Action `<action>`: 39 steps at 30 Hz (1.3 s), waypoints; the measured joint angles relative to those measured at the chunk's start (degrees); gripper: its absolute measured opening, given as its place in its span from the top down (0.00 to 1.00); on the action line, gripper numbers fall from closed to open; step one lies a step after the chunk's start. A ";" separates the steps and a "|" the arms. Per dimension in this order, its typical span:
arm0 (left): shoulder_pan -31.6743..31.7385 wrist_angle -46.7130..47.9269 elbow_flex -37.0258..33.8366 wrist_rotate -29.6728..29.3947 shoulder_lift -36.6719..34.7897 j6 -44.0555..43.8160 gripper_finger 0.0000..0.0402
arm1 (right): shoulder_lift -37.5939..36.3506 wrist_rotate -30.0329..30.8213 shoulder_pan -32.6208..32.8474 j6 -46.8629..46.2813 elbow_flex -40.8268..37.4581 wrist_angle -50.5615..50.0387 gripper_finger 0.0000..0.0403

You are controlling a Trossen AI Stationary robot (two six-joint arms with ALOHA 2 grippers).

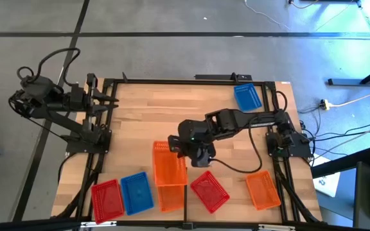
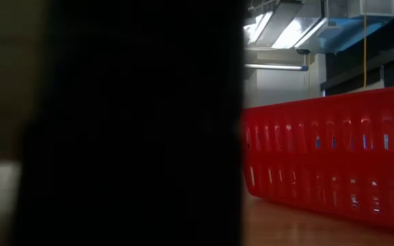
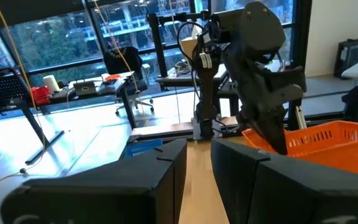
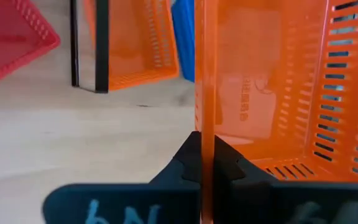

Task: Stack baskets on shelf by color
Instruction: Stack the top orange bin on top of the orange bin on the shelf

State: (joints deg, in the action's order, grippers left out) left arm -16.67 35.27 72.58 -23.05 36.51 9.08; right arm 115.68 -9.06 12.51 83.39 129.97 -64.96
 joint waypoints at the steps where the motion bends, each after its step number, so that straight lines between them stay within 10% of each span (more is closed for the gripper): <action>1: 0.00 0.00 0.00 -0.02 0.00 0.00 0.83 | 0.35 -0.22 -0.10 1.42 0.06 0.18 1.00; 39: 0.02 -0.09 0.00 -0.07 0.07 0.04 0.83 | 15.17 -11.54 1.73 -0.96 -0.07 -0.21 0.99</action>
State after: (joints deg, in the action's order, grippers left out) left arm -16.64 35.18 72.58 -23.11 36.58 9.13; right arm 130.85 -20.60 14.24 82.43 129.91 -65.18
